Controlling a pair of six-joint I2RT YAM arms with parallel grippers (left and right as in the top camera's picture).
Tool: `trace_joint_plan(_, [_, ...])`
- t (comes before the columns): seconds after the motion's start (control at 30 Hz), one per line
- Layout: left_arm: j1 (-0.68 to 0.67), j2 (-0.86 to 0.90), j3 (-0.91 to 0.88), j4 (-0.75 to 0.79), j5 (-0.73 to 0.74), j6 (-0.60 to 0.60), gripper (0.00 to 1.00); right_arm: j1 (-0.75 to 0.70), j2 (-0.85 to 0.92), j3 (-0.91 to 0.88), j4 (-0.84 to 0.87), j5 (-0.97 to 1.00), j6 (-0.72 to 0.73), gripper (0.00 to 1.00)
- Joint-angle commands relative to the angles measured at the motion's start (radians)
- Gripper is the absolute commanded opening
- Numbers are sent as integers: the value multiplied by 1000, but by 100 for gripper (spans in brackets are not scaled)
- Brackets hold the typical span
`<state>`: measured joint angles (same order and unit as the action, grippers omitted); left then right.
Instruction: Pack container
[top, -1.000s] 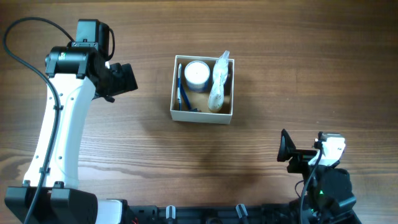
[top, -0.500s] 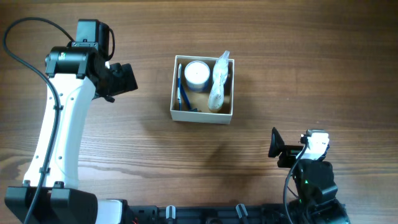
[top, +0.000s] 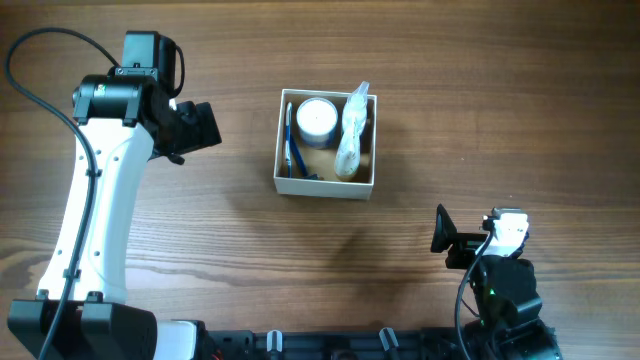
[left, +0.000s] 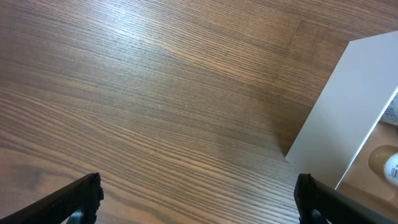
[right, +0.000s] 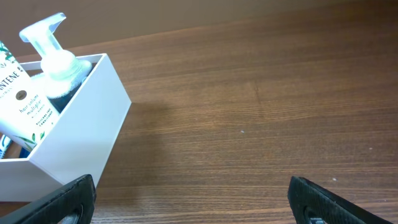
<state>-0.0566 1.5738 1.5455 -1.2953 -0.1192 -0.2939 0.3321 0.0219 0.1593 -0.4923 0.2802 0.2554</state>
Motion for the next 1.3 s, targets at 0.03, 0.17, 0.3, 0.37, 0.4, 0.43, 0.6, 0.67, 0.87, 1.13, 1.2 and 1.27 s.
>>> trace_joint_plan(0.03, [-10,-53,10,2,-9,-3,100,-3,-14,-5,5,-13,-10,100])
trace_joint_plan(0.17, [-56,-247,1,0,-45,-2,100,-3,-14,-5,5,-13,-10,100])
trace_joint_plan(0.3, [-56,-471,-147,235,-65,2,100,-3,-14,-5,5,-13,-10,100])
trace_joint_plan(0.37, [-56,-584,-320,444,-57,2,100,-3,-14,-5,5,-13,-10,100])
trace_joint_plan(0.4, [-53,-631,-396,508,-42,2,100,-3,-14,-5,5,-13,-10,100])
trace_joint_plan(0.43, [-26,-708,-523,607,19,2,100,-3,-14,-5,5,-13,-10,100])
trace_joint_plan(0.6, [80,-979,-896,781,138,1,100,-3,-14,-5,5,-13,-10,100])
trace_joint_plan(0.67, [81,-1087,-999,786,129,1,100,-3,-14,-5,5,-13,-10,100])
trace_joint_plan(0.87, [80,-1334,-1260,857,130,-6,100,-3,-14,-5,5,-13,-10,100])
trace_joint_plan(1.13, [80,-1554,-1431,918,130,-6,100,-3,-14,-5,5,-13,-10,100])
trace_joint_plan(1.2, [78,-1571,-1431,922,129,-6,100,-3,-14,-5,5,-13,-10,100])
trace_joint_plan(1.27, [68,-1571,-1431,921,130,-6,100,-3,-14,-5,5,-13,-10,100])
